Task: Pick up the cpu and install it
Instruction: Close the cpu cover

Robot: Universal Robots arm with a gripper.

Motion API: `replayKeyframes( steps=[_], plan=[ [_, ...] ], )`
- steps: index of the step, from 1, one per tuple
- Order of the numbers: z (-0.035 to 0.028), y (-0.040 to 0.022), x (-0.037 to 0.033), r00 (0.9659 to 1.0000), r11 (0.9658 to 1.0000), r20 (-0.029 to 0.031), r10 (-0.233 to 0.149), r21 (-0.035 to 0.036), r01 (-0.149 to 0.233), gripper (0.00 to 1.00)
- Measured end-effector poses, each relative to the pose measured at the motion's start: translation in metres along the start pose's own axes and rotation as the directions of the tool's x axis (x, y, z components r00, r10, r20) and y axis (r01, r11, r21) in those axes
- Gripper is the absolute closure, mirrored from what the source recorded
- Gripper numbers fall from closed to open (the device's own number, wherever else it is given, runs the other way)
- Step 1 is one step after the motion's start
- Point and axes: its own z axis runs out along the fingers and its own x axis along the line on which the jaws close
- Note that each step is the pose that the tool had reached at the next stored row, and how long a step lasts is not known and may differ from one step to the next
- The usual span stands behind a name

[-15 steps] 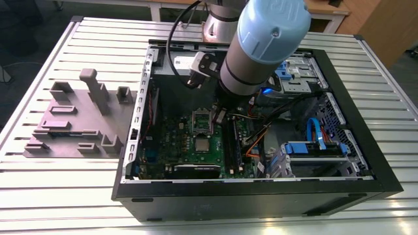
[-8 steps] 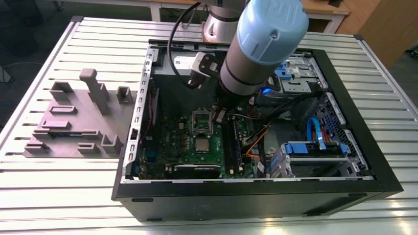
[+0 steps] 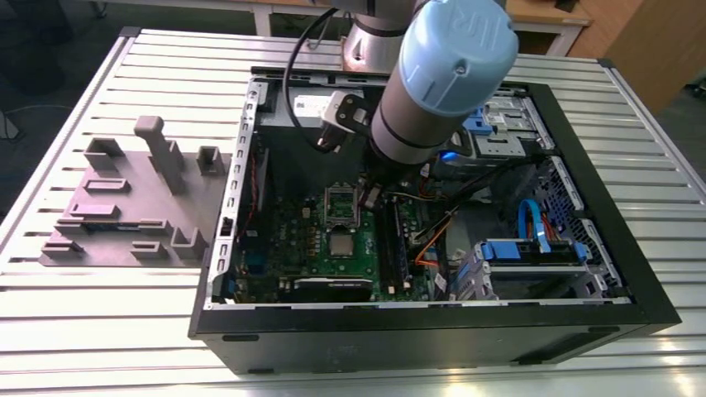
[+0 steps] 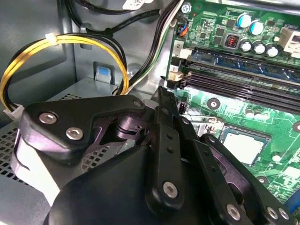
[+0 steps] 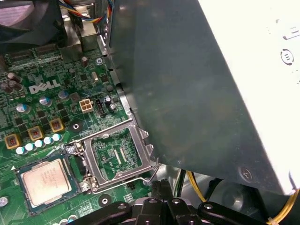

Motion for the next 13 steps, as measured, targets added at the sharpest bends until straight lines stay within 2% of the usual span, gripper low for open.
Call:
replayKeyframes(
  steps=[1, 9, 13],
  plan=[
    [0.0004, -0.0001, 0.0001, 1.0000, 1.0000, 0.0025, 0.000, -0.0010, 0.000, 0.90],
    [0.0035, 0.0000, -0.0007, 0.9999, 1.0000, 0.0108, -0.001, -0.0046, 0.001, 0.90],
    [0.0049, 0.0002, -0.0013, 0.9999, 1.0000, 0.0132, -0.001, -0.0056, 0.001, 0.90]
  ],
)
